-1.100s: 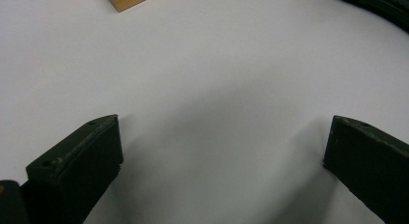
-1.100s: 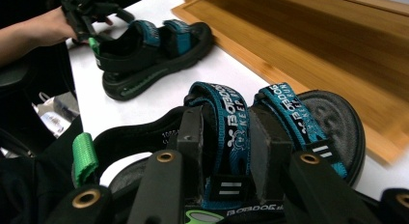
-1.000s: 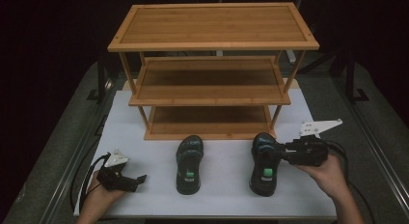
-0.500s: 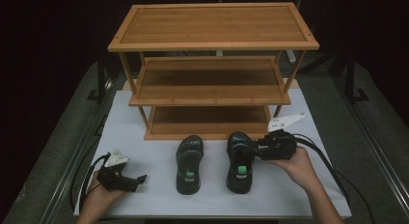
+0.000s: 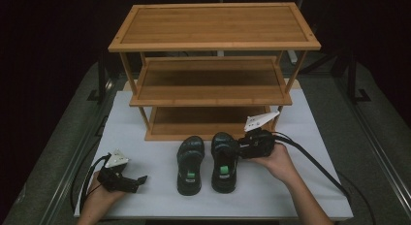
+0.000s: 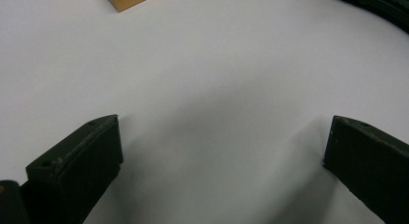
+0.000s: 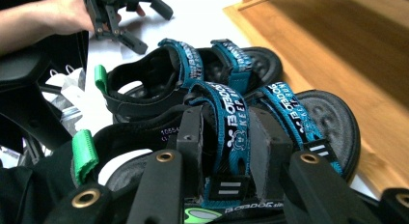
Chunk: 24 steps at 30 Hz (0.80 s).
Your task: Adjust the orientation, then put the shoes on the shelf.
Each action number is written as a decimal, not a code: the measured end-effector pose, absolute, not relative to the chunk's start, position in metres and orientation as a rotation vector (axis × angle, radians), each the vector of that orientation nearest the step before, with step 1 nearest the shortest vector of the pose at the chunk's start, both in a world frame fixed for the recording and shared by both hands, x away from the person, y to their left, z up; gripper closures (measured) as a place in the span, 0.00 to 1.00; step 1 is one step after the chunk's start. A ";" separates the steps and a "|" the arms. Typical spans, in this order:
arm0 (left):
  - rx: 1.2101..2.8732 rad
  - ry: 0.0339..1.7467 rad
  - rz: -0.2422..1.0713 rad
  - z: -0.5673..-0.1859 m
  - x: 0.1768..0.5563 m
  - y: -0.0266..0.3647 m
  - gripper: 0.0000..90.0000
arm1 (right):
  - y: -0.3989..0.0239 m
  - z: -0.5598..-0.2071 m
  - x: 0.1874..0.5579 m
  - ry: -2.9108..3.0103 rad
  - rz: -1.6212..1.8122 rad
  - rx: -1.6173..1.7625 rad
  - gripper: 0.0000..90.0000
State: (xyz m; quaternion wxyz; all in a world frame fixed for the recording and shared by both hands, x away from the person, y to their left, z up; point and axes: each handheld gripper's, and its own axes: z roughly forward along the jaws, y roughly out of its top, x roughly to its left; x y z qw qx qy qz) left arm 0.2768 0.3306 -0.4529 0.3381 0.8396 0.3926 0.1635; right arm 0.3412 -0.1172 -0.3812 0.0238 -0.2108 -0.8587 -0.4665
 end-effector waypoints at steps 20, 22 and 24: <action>2.179 0.977 0.374 -0.441 0.278 0.325 0.00 | -0.106 -0.387 0.339 -2.643 -1.496 -0.618 0.58; 2.161 0.949 0.345 -0.433 0.278 0.319 0.00 | -0.106 -0.387 0.338 -2.654 -1.485 -0.620 0.57; 2.154 0.914 0.329 -0.425 0.280 0.312 0.00 | -0.106 -0.388 0.335 -2.679 -1.472 -0.631 0.56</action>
